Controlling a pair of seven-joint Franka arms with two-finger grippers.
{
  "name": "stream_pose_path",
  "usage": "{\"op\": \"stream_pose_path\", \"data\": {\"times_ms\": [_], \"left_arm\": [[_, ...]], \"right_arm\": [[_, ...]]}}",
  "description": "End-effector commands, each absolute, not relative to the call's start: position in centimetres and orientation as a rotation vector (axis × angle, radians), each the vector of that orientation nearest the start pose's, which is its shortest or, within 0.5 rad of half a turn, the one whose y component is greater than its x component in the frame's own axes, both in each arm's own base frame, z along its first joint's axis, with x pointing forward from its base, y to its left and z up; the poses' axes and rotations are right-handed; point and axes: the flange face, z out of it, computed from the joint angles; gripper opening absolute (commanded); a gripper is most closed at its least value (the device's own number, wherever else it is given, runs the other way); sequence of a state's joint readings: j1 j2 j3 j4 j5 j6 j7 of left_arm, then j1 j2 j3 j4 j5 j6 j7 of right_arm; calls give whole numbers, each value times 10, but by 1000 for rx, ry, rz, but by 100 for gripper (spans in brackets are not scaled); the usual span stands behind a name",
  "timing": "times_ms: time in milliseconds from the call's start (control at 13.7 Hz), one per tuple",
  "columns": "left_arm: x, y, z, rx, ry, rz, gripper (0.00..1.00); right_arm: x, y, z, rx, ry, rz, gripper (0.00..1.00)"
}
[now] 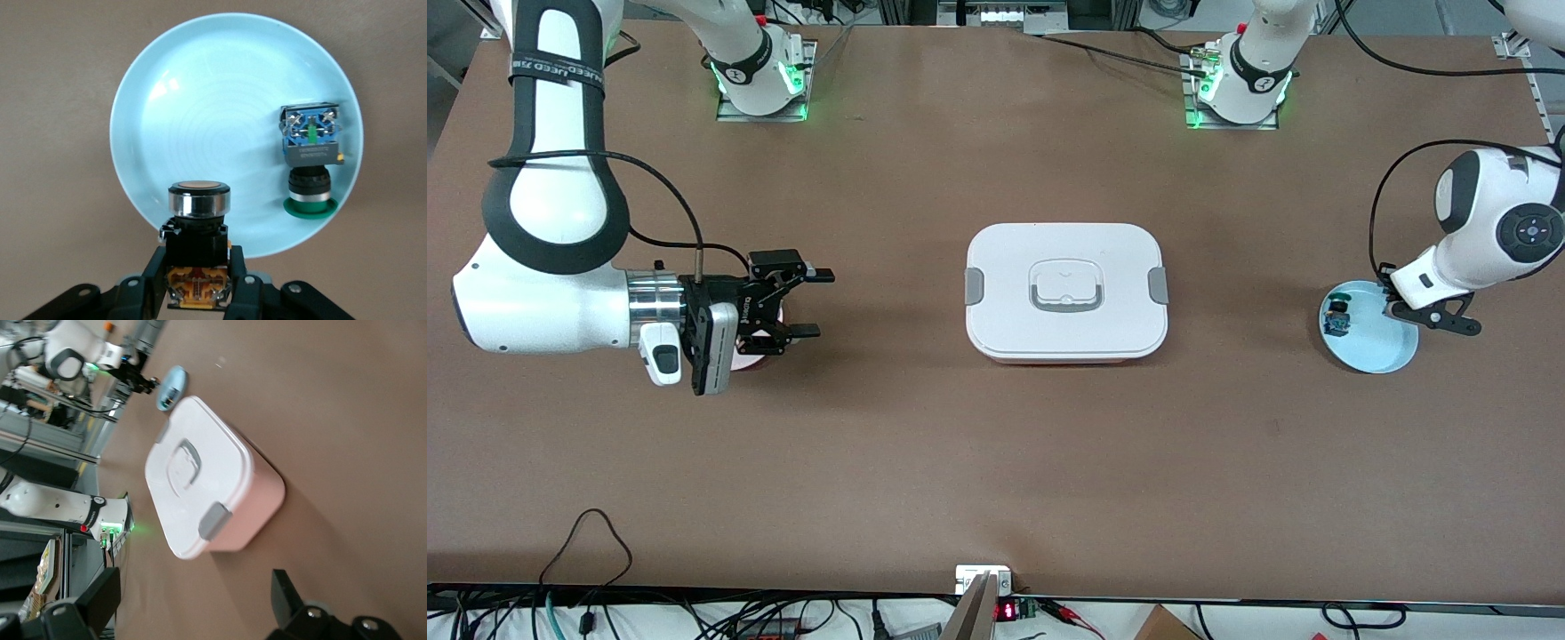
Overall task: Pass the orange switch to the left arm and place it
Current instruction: 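Lower the switch onto the blue plate while the right gripper returns to rest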
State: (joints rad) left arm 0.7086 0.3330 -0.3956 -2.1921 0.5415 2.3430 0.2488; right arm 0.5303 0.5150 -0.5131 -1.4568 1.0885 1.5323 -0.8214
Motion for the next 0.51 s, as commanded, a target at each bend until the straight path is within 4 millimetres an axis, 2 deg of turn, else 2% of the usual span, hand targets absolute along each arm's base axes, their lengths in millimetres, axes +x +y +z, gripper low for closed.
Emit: {"op": "stream_pose_path", "data": {"times_ms": [0, 219, 437], "left_arm": [[517, 186, 216, -2918, 498, 214, 0], [521, 186, 197, -2948, 446, 179, 0], [526, 180, 197, -2944, 179, 151, 0]], "right_arm": [[646, 167, 434, -2251, -607, 125, 100], [643, 156, 441, -2438, -440, 246, 100], [643, 150, 449, -2634, -229, 355, 100]]}}
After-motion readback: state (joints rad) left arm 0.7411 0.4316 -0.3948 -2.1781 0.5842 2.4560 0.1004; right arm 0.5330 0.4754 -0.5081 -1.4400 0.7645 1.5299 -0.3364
